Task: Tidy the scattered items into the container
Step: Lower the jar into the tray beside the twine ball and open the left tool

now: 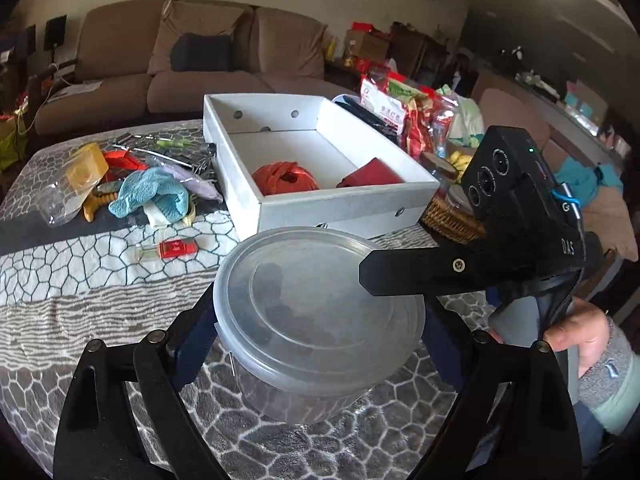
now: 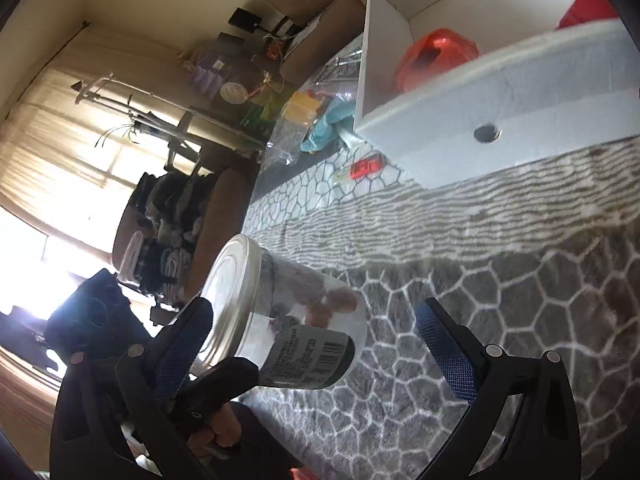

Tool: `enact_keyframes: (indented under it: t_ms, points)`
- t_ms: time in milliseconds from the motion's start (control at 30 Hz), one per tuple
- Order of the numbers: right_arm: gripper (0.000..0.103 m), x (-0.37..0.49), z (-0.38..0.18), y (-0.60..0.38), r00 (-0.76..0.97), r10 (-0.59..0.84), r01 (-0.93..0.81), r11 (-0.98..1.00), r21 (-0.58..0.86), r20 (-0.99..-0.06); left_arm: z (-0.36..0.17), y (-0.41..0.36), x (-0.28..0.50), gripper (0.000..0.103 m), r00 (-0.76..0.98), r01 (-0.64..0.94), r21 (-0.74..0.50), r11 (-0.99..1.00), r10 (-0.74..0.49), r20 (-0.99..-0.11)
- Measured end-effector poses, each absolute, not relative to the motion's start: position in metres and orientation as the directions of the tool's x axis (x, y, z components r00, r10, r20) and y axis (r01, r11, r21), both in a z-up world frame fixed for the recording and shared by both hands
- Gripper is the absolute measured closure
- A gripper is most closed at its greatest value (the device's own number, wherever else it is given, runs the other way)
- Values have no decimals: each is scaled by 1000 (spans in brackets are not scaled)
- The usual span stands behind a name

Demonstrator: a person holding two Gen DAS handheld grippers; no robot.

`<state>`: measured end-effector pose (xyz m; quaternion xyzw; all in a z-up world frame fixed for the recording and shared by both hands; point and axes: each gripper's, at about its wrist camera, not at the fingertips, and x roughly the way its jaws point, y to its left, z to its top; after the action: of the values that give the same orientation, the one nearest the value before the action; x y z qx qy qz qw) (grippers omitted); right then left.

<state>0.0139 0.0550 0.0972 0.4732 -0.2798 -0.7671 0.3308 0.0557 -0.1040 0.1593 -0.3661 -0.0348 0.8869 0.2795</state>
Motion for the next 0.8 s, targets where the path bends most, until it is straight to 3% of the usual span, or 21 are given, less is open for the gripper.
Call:
enact_keyframes:
  t_ms: [133,233,400,567,800]
  points:
    - [0,13,151,75,-421,-765,343,-632,695,-487,207,-64,27,15,-576,-547,-200,-813,539,-614]
    - [18,-4,191,91,-423,-782,379,-612,694,-458,235,-33,0,15,-596,-581,-145,-801,540,-594]
    - [20,-50,230,129,-455,-736,343,-664,664,-502,250,9,-61,14,-571,-610,-166,-775,575,-586]
    - [20,-104,217,166,-441,-707,252,-689,679,-553,221,50,-116,14,-530,-615,-163,-772,558,-639]
    - [20,-174,145,192,-360,-703,114,-685,720,-613,149,83,-182,14,-461,-593,-107,-798,445,-768]
